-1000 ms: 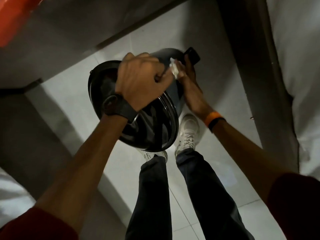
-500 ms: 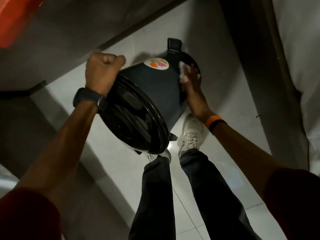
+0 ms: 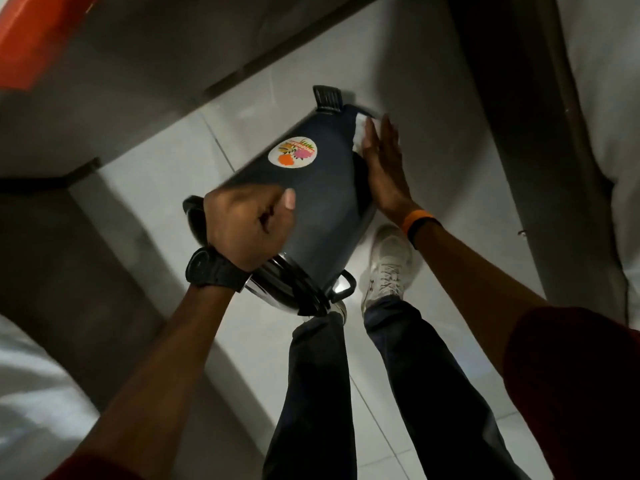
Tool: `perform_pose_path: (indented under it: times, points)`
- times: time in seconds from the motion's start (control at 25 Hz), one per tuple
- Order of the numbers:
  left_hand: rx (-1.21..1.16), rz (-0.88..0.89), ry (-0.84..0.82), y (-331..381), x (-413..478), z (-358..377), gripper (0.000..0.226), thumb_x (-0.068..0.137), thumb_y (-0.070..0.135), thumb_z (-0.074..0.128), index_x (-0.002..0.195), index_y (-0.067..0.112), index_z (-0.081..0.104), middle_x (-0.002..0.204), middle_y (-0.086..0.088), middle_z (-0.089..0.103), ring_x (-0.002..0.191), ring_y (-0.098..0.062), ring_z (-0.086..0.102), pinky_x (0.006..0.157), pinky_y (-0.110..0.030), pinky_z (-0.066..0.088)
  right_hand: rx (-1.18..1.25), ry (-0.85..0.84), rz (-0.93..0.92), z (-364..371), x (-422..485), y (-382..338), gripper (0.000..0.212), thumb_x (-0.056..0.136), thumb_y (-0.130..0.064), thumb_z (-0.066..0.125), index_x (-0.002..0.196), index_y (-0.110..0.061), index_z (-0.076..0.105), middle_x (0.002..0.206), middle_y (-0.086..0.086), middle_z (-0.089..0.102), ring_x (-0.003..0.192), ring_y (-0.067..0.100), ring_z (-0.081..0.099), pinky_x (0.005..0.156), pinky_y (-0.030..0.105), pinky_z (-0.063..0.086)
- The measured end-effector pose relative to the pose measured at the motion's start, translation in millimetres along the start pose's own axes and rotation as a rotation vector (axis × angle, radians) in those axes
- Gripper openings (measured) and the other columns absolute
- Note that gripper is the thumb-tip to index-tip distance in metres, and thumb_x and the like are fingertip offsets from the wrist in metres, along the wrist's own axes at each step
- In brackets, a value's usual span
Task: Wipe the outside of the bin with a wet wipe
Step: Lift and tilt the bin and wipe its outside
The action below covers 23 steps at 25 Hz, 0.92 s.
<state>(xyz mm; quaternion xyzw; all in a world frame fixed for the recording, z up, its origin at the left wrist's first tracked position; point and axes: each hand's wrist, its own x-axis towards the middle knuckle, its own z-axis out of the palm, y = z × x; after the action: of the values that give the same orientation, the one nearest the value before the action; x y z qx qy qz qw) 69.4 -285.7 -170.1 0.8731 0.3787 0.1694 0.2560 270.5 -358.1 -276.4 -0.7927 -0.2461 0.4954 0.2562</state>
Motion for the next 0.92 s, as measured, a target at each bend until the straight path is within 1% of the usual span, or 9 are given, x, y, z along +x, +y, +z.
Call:
perform_pose_path:
  times: [0.12,0.24,0.36,0.44,0.56,0.64,0.8,0.88,0.92]
  points:
    - [0.036,-0.127,0.001,-1.4,3.4,-4.5,0.057,0.100,0.034,0.037,0.050,0.007,0.045,0.044,0.000,0.035,0.038,-0.026,0.037,0.046,-0.029,0.026,-0.021,-0.023,-0.029,2.2,-7.4,-14.3,0.061,0.108,-0.047,0.020,0.165,-0.030,0.009,0.176,0.001,-0.008,0.163,0.023,-0.011,0.133,0.055,-0.002]
    - [-0.055,-0.307,-0.050,-10.5,9.1,-9.0,0.062,0.097,0.041,0.034,0.050,0.003,0.049,0.042,-0.016,0.047,0.042,-0.036,0.046,0.048,-0.042,0.037,-0.185,-0.153,-0.428,21.4,-61.8,-20.5,0.053,0.108,-0.041,0.023,0.162,-0.037,0.022,0.175,0.001,-0.004,0.161,0.019,-0.013,0.133,0.050,-0.006]
    - [-0.123,-0.363,-0.079,-1.0,12.8,-12.0,0.056,0.094,0.043,0.037,0.046,0.016,0.030,0.039,0.000,0.029,0.040,-0.028,0.032,0.054,-0.029,0.024,-0.379,-0.324,-0.798,26.9,-114.4,4.6,0.055,0.110,-0.036,0.024,0.164,-0.026,0.021,0.176,0.008,0.005,0.164,0.024,-0.006,0.134,0.050,0.001]
    - [-0.146,-0.294,-0.107,5.6,13.2,-15.4,0.052,0.094,0.038,0.042,0.047,0.023,0.025,0.038,0.006,0.023,0.039,-0.014,0.027,0.052,-0.026,0.020,-0.372,-0.263,-0.655,9.7,-100.1,23.5,0.057,0.110,-0.037,0.028,0.165,-0.028,0.014,0.176,0.006,0.005,0.164,0.024,-0.004,0.134,0.053,0.005]
    - [-0.280,-0.295,-0.135,5.0,22.6,-14.9,0.055,0.093,0.039,0.045,0.044,0.028,0.024,0.042,0.004,0.037,0.039,-0.009,0.031,0.048,-0.012,0.021,-0.058,-0.126,0.036,-14.6,-49.4,31.6,0.060,0.110,-0.049,0.024,0.165,-0.035,0.001,0.176,-0.005,-0.007,0.163,0.022,-0.008,0.133,0.058,0.003]
    - [-0.350,-0.362,-0.131,2.0,36.0,-8.8,0.056,0.094,0.038,0.047,0.043,0.024,0.029,0.040,0.007,0.035,0.040,-0.006,0.030,0.049,-0.013,0.023,0.091,-0.147,0.205,-12.9,-37.0,27.1,0.059,0.111,-0.049,0.019,0.165,-0.036,-0.001,0.175,-0.008,-0.014,0.163,0.023,-0.011,0.133,0.058,0.001]
    - [-0.348,-0.476,-0.041,-10.8,63.3,-0.8,0.063,0.095,0.035,0.049,0.049,-0.008,0.044,0.048,-0.012,0.042,0.048,-0.025,0.039,0.058,-0.031,0.033,0.124,-0.175,0.012,21.3,-89.3,11.1,0.063,0.105,-0.058,0.019,0.164,-0.040,0.005,0.174,-0.016,-0.012,0.163,0.014,-0.013,0.134,0.050,0.001]
    - [-0.337,-0.445,-0.053,-12.9,75.2,1.9,0.061,0.095,0.035,0.049,0.044,0.002,0.041,0.043,-0.008,0.040,0.045,-0.017,0.039,0.057,-0.028,0.032,0.004,-0.209,-0.244,28.7,-104.9,7.0,0.060,0.104,-0.059,0.018,0.162,-0.046,0.008,0.170,-0.027,-0.009,0.162,0.009,-0.012,0.133,0.043,0.000]
    - [-0.322,-0.421,-0.072,-11.7,79.2,5.0,0.060,0.095,0.035,0.049,0.042,0.011,0.037,0.039,0.006,0.038,0.042,-0.007,0.036,0.055,-0.024,0.031,-0.025,-0.224,-0.327,26.2,-93.1,2.1,0.055,0.105,-0.057,0.018,0.159,-0.051,0.008,0.167,-0.032,-0.005,0.161,0.006,-0.011,0.131,0.040,-0.001]
